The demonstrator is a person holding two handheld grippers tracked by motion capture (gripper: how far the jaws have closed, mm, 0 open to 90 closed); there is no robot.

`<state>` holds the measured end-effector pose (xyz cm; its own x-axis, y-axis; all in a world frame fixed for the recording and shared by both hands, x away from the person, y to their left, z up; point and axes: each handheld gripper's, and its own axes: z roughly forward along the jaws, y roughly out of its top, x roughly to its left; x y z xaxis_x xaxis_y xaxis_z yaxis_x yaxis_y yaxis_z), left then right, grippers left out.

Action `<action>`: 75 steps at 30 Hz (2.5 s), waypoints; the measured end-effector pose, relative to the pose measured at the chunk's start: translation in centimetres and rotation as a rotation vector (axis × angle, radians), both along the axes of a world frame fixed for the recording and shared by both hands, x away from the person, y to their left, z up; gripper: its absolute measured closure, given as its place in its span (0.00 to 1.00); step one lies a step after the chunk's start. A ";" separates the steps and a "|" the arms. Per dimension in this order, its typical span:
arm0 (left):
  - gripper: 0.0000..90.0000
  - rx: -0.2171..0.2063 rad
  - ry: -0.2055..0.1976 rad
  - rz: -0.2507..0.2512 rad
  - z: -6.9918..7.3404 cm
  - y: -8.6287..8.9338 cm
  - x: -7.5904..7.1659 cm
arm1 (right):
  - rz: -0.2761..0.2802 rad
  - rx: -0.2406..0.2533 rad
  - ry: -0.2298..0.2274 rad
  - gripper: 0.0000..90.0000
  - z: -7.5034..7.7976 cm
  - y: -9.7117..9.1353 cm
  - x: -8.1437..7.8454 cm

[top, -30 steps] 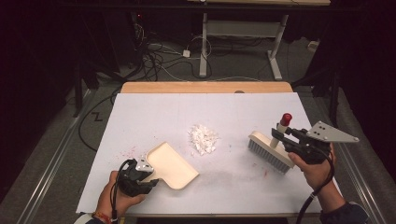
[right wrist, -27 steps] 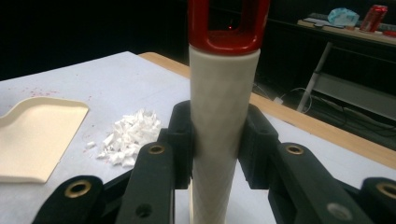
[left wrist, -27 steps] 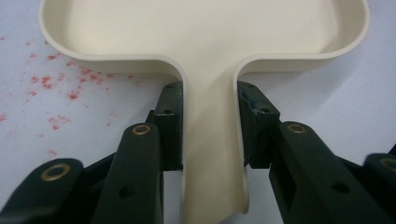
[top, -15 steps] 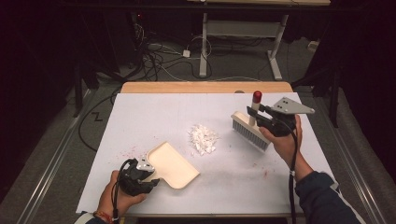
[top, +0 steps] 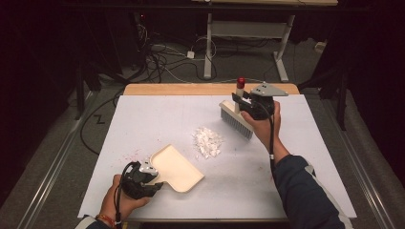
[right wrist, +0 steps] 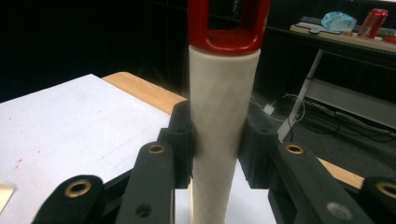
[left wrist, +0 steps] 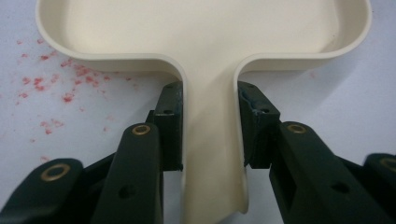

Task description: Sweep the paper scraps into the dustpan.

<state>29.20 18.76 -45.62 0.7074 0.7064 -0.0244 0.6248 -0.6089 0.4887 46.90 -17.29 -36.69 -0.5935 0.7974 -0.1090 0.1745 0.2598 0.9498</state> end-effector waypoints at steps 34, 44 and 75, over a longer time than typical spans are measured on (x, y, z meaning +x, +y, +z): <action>0.71 0.017 0.008 0.004 -0.1 -0.3 -0.1 | 0.071 -0.032 0.020 0.78 -1.1 3.8 -0.4; 0.71 0.019 0.011 0.004 0.0 -0.3 0.1 | 0.087 -0.044 0.012 0.78 -1.3 4.6 -0.9; 0.71 0.024 0.006 0.004 0.2 -0.6 0.9 | 0.060 -0.039 -0.039 0.78 -1.0 4.7 -0.3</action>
<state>30.11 18.13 -45.44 0.7047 0.7094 -0.0120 0.6301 -0.6181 0.4700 46.62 -12.61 -37.66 -0.6349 0.7552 -0.1631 0.1206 0.3054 0.9445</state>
